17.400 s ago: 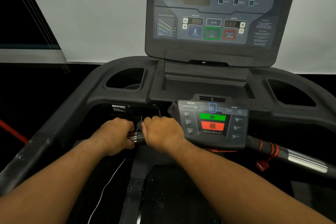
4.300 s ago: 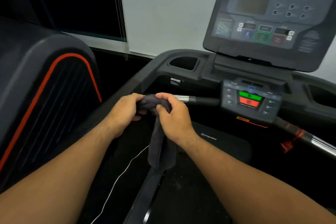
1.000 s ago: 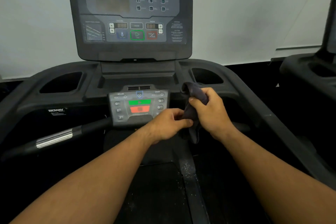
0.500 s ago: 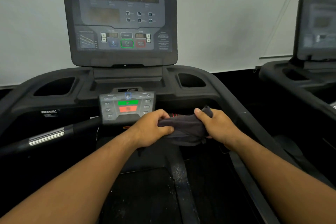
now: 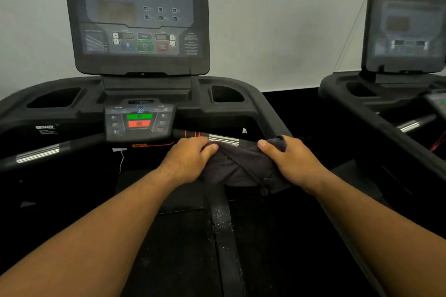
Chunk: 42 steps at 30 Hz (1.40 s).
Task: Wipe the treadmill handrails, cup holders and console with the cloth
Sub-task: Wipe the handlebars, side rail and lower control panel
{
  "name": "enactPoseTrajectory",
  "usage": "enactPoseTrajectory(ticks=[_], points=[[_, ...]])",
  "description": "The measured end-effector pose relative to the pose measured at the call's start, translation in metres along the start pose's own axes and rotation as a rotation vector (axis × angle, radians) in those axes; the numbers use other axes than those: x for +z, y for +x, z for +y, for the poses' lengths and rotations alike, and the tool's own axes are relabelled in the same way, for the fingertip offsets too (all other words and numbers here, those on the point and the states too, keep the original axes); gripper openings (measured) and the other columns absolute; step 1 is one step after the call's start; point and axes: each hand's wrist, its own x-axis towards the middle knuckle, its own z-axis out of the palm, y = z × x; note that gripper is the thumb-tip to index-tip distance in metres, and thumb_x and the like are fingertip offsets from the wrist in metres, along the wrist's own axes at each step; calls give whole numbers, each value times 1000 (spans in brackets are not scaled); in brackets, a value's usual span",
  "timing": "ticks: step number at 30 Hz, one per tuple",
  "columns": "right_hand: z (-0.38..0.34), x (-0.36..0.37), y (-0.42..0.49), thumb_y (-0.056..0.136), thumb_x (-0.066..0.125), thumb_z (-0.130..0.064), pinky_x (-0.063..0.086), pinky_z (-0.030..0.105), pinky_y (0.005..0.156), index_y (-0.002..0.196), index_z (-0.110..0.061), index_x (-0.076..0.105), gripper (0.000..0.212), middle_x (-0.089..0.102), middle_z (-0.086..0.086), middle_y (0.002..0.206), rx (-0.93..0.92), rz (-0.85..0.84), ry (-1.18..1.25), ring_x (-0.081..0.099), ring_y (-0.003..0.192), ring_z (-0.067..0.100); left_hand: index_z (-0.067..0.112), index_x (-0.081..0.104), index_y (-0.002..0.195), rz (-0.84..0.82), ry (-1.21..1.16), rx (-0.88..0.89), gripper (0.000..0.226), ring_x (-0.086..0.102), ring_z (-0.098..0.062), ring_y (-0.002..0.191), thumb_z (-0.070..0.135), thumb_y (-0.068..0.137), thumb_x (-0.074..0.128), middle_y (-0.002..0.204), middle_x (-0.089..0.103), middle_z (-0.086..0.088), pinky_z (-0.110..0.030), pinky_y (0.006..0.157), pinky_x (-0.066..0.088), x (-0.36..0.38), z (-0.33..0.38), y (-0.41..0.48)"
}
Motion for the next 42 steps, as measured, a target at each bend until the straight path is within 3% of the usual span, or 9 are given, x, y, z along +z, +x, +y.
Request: enactPoseTrajectory(ticks=[5, 9, 14, 18, 23, 27, 33, 37, 42], points=[[12, -25, -12, 88, 62, -48, 55, 32, 72, 86, -14, 70, 36, 73, 0, 81, 17, -14, 80, 69, 78, 12, 16, 64, 71, -13, -241, -101, 33, 53, -7, 57, 44, 86, 67, 61, 59, 7, -26, 55, 41, 15, 16, -21], [15, -39, -20, 89, 61, -47, 53, 30, 65, 84, -12, 69, 36, 73, 2, 75, 94, -28, 281, 71, 74, 15, 18, 56, 62, -52, -429, -144, 36, 42, 2, 44, 35, 93, 61, 49, 48, 12, -18, 47, 35, 30, 36, -33], [9, -47, -30, 93, 59, -40, 59, 30, 69, 95, -1, 65, 40, 72, 14, 85, 132, -58, 421, 72, 79, 23, 23, 65, 80, -161, -483, -122, 20, 59, -5, 66, 32, 97, 56, 70, 65, 6, -26, 60, 46, 45, 57, -41], [3, -56, -37, 92, 61, -36, 58, 34, 76, 90, -6, 65, 30, 72, 12, 86, 129, -91, 409, 71, 83, 24, 24, 62, 85, -255, -414, -63, 18, 56, -9, 70, 31, 98, 52, 77, 61, 5, -28, 64, 46, 55, 70, -42], [11, -79, -50, 88, 65, -32, 57, 42, 82, 96, -10, 68, 23, 74, 12, 91, 265, -90, 354, 72, 85, 25, 27, 65, 86, -196, -595, -96, 19, 59, -12, 73, 33, 98, 51, 80, 66, 1, -34, 67, 49, 60, 84, -41], [29, -96, -75, 82, 62, -19, 50, 33, 62, 94, -8, 63, 16, 68, 12, 85, 420, -85, 152, 65, 73, 25, 30, 69, 83, -328, -697, -111, 19, 67, -15, 74, 34, 96, 56, 80, 71, 1, -36, 68, 54, 73, 102, -55], [48, -110, -103, 86, 61, -25, 38, 21, 49, 89, -14, 57, 12, 56, -1, 78, 438, -67, -426, 53, 66, 12, 23, 68, 82, -467, -590, -157, 18, 66, -19, 77, 29, 95, 58, 85, 72, -7, -38, 72, 56, 117, 140, -76], [76, -113, -109, 86, 60, -25, 47, 32, 71, 102, -23, 47, 21, 57, 5, 104, 475, 45, -573, 52, 83, 24, 22, 67, 92, -357, -359, -143, 13, 63, -14, 84, 25, 96, 55, 92, 68, 1, -26, 66, 50, 134, 147, -77], [105, -109, -119, 88, 56, -25, 46, 41, 82, 132, -21, 38, 47, 46, 11, 128, 438, 64, -706, 50, 110, 34, 21, 59, 119, -251, -223, -33, 29, 56, -12, 101, 22, 90, 57, 116, 54, 8, -25, 82, 47, 141, 150, -87]])
